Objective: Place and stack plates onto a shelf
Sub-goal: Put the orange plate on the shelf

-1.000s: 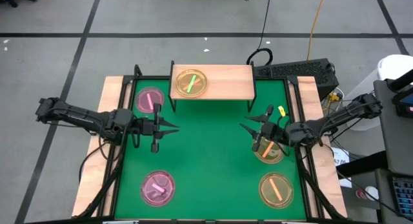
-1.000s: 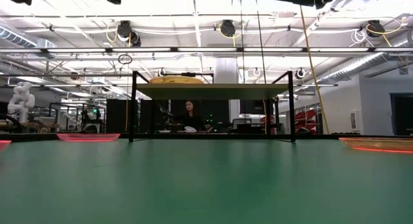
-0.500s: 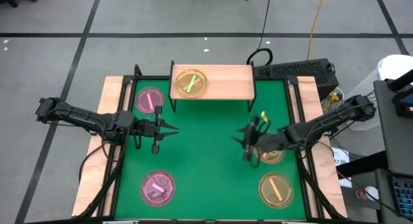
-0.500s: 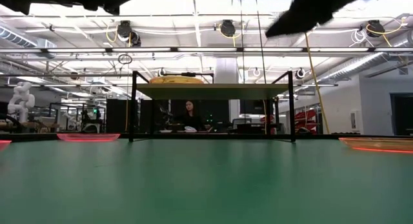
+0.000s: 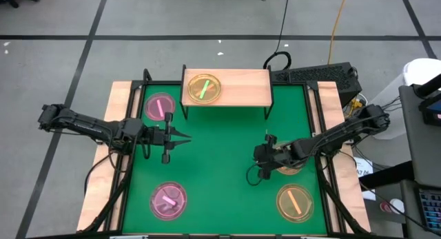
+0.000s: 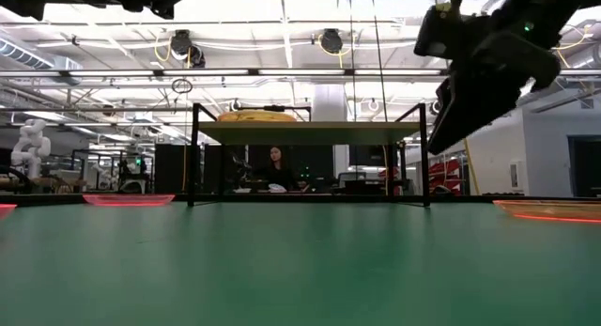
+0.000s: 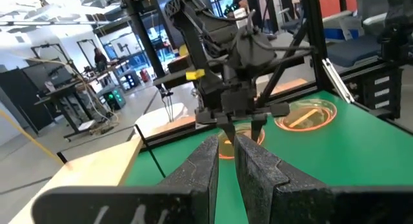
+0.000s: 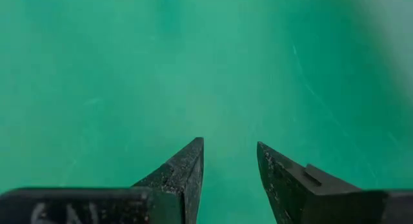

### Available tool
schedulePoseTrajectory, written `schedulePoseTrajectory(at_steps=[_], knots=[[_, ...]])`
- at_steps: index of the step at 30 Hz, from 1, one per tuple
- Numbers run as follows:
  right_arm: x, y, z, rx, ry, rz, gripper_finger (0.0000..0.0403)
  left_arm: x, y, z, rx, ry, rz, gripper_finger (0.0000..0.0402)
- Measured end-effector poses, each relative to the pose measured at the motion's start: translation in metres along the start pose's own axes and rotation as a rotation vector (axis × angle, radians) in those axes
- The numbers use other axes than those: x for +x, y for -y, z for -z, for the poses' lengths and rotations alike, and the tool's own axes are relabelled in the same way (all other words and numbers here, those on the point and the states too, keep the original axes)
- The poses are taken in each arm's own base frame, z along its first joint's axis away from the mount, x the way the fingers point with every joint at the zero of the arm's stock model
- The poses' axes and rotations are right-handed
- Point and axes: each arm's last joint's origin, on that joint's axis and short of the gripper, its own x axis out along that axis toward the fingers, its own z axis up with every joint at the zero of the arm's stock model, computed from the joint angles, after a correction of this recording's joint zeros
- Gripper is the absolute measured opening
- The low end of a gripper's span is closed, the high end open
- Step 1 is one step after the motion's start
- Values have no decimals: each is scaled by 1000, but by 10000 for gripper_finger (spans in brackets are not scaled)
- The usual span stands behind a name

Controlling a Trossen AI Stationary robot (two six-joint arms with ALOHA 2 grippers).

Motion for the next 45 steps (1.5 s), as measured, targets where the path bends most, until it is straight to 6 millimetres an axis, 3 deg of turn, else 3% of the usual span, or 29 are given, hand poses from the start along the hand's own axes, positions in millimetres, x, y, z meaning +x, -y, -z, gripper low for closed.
schedulePoseTrajectory(at_steps=[6, 12, 20, 29, 45], knots=[[-19, 6, 5, 121, -178, -46, 129, 0, 0, -1, -46, 12, -4, 58], [-32, -10, 13, 152, -226, -96, 129, 1, 1, 2, -122, -11, 4, 58], [-29, -22, 28, 176, -317, -62, 129, 10, 15, 19, -192, -156, 70, 58], [-29, -23, 40, 193, -400, 20, 129, 29, 20, 30, -155, -165, 60, 58], [-3, -31, 55, 182, -489, 136, 129, 40, 19, 41, -155, -189, 17, 58]])
